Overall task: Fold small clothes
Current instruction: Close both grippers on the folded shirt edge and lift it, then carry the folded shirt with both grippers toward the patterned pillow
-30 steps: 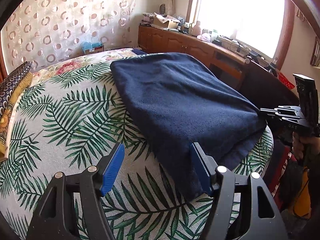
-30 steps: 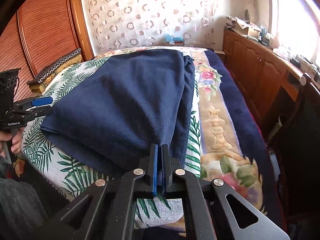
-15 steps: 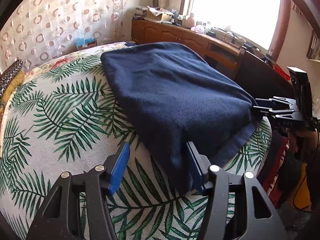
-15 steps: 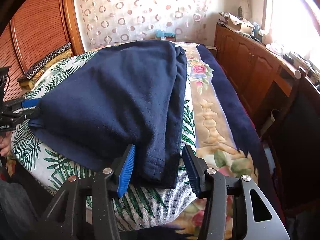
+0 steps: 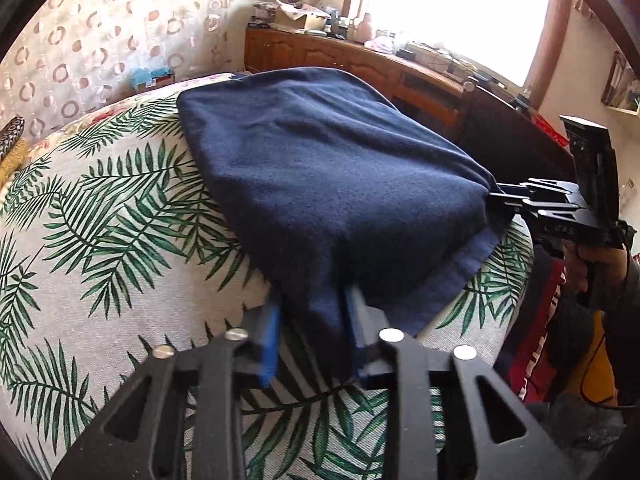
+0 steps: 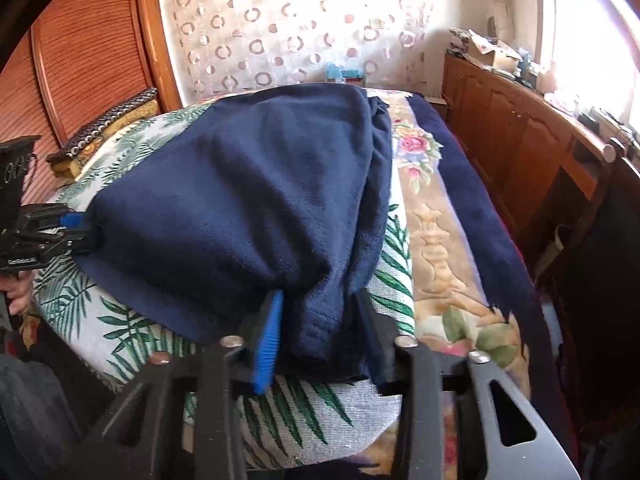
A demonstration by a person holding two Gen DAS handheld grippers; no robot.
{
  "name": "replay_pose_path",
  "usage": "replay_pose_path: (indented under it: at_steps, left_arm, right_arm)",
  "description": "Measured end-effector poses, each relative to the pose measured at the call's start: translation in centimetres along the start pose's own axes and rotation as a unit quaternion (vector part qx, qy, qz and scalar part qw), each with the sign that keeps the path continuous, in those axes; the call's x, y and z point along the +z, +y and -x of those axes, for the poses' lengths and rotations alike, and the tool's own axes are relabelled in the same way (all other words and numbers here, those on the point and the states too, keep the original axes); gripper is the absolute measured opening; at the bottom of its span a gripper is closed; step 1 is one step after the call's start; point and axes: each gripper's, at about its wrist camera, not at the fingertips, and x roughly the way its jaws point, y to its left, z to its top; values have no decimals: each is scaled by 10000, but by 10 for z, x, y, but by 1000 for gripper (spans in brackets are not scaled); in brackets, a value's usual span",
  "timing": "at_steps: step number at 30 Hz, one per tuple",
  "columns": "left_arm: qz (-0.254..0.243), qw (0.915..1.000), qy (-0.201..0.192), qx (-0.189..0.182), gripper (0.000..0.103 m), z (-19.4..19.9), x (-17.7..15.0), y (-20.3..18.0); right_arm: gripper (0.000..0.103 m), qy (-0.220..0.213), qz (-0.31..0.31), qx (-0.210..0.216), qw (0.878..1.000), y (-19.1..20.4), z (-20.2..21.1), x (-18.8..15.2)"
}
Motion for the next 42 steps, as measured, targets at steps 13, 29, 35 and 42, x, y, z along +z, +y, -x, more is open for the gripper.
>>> replay_pose_path:
  at_steps: [13,29,35,42]
  left_arm:
    - [233,9940,-1067,-116,6,51,65,16]
    - [539,9939,-912,291,6,-9,171,94]
    - [626,9959,-639,147,6,-30,181,111]
    - [464,9934,-1037,177,59,-7,189,112]
  right_arm:
    - [8,-1107,-150,556,9922,-10,36,52]
    - [8,-1284,115,269,9913,-34,-49,178]
    - [8,-1107,86,229,9936,-34,-77,199]
    - [9,-1048,-45,67,9945,-29,-75,212]
